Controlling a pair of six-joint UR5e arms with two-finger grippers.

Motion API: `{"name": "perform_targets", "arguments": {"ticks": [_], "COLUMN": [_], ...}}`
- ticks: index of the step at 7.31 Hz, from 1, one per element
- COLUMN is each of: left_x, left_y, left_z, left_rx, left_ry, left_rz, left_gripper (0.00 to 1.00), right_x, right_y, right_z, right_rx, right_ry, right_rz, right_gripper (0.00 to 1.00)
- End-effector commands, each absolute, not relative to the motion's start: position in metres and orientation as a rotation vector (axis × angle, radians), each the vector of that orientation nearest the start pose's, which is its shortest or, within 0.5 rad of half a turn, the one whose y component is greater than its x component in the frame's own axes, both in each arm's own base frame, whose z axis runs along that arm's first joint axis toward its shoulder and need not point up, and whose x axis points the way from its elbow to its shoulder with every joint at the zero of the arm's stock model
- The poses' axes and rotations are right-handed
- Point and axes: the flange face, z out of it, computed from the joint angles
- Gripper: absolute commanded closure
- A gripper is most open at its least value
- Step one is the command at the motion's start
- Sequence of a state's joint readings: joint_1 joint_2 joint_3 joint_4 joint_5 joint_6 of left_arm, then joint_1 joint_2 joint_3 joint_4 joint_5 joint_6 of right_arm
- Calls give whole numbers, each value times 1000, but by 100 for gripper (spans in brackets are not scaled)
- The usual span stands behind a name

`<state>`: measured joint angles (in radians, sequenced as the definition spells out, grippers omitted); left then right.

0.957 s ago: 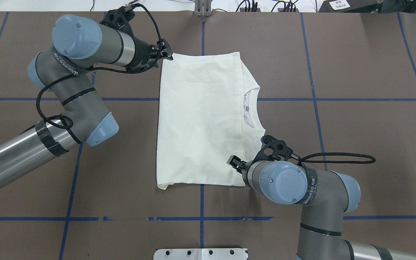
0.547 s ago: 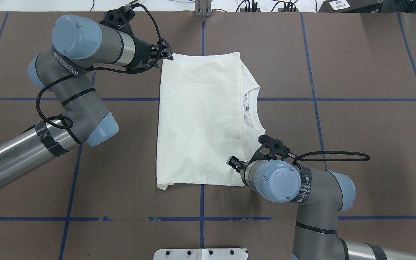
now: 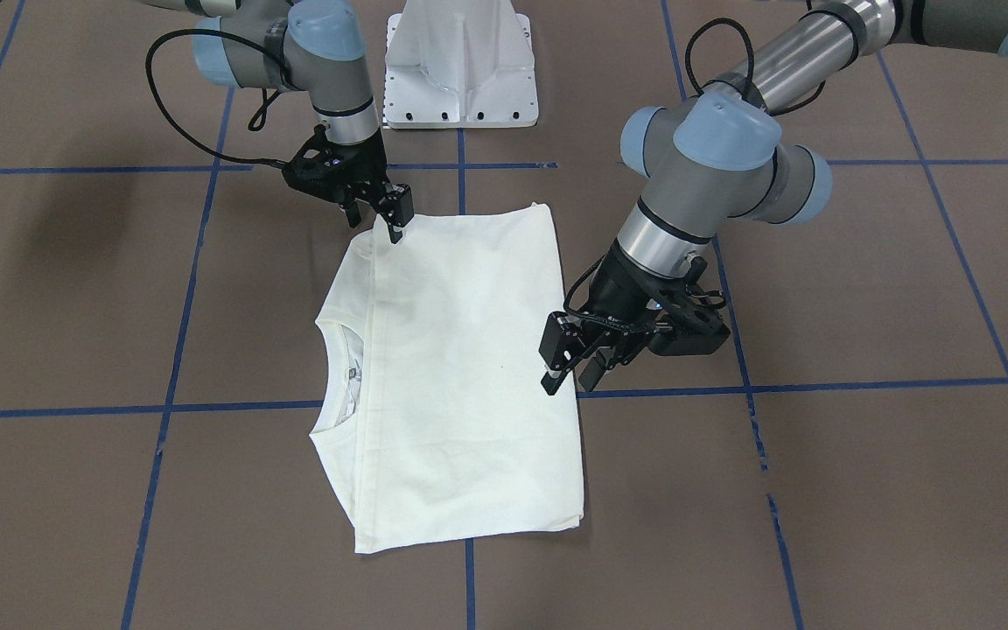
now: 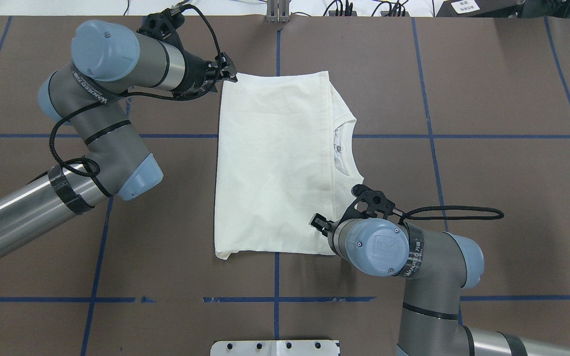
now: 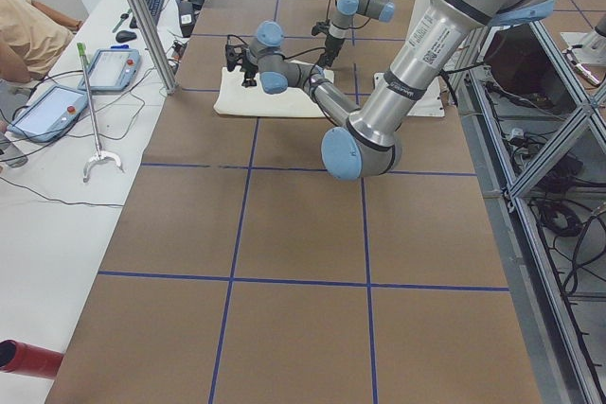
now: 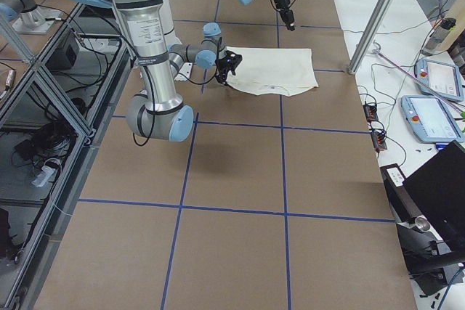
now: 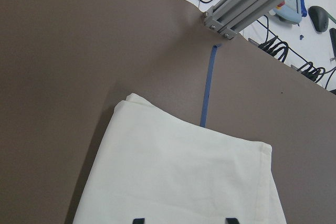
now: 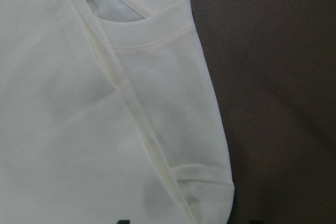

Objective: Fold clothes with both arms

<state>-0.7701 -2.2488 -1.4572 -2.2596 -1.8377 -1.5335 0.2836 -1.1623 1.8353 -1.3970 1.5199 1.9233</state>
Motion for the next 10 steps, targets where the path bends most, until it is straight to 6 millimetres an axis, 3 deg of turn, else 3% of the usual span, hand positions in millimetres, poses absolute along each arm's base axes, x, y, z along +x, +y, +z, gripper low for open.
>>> {"name": "perform_targets", "arguments": {"ticks": [1, 3, 4, 5, 6, 10], "left_x": [442, 441, 441, 441, 441, 441], "left_y": [-578, -577, -577, -577, -577, -577], "left_z": [225, 225, 225, 225, 225, 225], "left_rx": [272, 273, 273, 271, 271, 273], "left_ry": [1242, 1243, 1243, 1244, 1244, 1243], "left_rz": [-472, -472, -472, -471, -471, -472], "left_gripper": [40, 40, 40, 40, 40, 40], "right_x": [-556, -557, -558, -559, -557, -552], "right_y": [-309, -309, -309, -308, -307, -307], "right_z": [306, 307, 306, 308, 304, 296], "right_rx": [20, 18, 16, 14, 10, 10], "right_ry": [-845, -840, -826, -821, -830, -846], "right_rz": [620, 613, 613, 611, 609, 610], "right_gripper": [23, 27, 67, 95, 100, 100]}}
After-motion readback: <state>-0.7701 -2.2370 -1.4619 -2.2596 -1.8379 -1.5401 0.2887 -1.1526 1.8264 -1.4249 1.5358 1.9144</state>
